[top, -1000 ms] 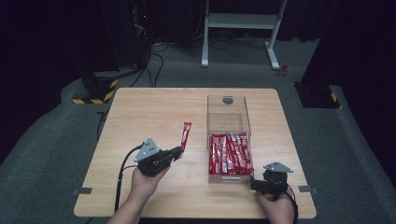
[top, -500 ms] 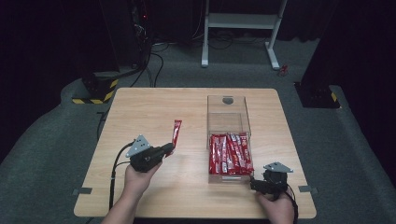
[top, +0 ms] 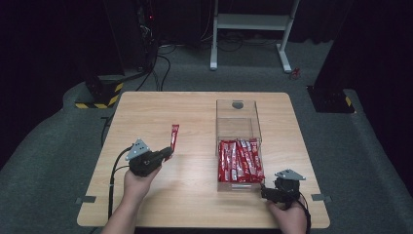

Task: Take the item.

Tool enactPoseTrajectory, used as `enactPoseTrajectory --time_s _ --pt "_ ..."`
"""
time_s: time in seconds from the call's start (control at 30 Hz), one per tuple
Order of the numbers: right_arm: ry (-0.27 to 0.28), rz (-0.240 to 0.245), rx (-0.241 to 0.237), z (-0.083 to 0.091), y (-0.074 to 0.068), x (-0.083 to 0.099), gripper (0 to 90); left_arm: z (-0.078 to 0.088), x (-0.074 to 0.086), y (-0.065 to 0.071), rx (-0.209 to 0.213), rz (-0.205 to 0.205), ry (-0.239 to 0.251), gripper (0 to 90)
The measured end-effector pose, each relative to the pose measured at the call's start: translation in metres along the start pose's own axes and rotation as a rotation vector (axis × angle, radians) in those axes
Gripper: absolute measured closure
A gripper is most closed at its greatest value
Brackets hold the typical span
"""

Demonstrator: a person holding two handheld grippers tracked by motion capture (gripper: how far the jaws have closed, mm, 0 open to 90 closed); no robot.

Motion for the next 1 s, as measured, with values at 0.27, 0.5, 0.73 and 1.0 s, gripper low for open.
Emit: enactPoseTrajectory --time_s 0.27,0.5,0.73,1.0 --pt "0.000 0.000 0.000 0.000 0.000 0.000 10.8 0.001 0.008 -0.016 -0.026 0.028 -0.013 89.8" --pt "0.000 0.000 0.000 0.000 0.000 0.000 10.8 -0.003 0.019 -0.026 -0.044 0.041 -0.058 89.8" --pt "0.000 0.000 0.000 0.000 0.000 0.000 10.8 -0.013 0.033 -0.029 -0.045 0.046 -0.127 89.8" --pt "0.000 0.000 0.000 0.000 0.000 0.000 10.8 -0.029 0.049 -0.026 -0.039 0.037 -0.214 89.7"
Point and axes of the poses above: each handheld gripper's, and its own axes: z roughly backward along the jaws, x roughly out of its underside, y roughly to its right, the point moved 7 cm from there along -z, roughly forward along the jaws, and after that the axes turned 6 degrees about x, right-handed, at the moved point
